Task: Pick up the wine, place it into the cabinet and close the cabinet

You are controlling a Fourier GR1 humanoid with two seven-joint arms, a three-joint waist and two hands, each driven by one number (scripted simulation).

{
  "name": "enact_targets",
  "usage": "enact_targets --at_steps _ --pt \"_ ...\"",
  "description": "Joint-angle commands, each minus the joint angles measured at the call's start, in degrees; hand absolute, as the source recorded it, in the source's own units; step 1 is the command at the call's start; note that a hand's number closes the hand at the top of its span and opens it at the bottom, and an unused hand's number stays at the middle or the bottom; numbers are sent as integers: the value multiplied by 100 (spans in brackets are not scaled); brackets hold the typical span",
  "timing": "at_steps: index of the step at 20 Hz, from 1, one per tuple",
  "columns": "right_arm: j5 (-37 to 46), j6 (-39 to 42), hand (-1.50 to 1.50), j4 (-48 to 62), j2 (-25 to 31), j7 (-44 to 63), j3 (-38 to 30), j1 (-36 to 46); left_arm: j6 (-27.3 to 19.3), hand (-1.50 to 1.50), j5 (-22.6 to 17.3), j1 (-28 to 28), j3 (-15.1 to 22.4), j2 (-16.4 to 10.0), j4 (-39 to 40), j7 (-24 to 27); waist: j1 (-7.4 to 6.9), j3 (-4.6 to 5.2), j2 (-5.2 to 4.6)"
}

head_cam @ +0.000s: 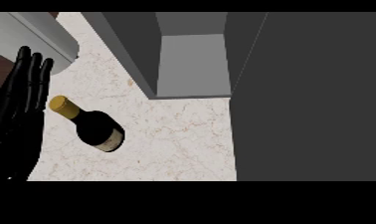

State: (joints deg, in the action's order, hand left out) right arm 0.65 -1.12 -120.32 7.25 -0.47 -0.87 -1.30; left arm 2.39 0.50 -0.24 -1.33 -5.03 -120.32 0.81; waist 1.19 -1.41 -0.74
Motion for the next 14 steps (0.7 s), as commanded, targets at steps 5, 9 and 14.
enact_targets --at_steps 5,9,14 --pt "-788 699 -150 -591 49 -184 -12 -857 433 -150 -145 181 542 -70 -229 -630 -78 138 87" --pt "-1092 1120 -150 -592 160 554 734 -716 -20 -150 -1177 576 1364 487 -360 -1539 -138 140 97" --pt "-1653 1304 -150 -1485 436 1169 496 -1098 -357 -150 -1283 711 1433 421 -1214 -2425 -123 140 93"
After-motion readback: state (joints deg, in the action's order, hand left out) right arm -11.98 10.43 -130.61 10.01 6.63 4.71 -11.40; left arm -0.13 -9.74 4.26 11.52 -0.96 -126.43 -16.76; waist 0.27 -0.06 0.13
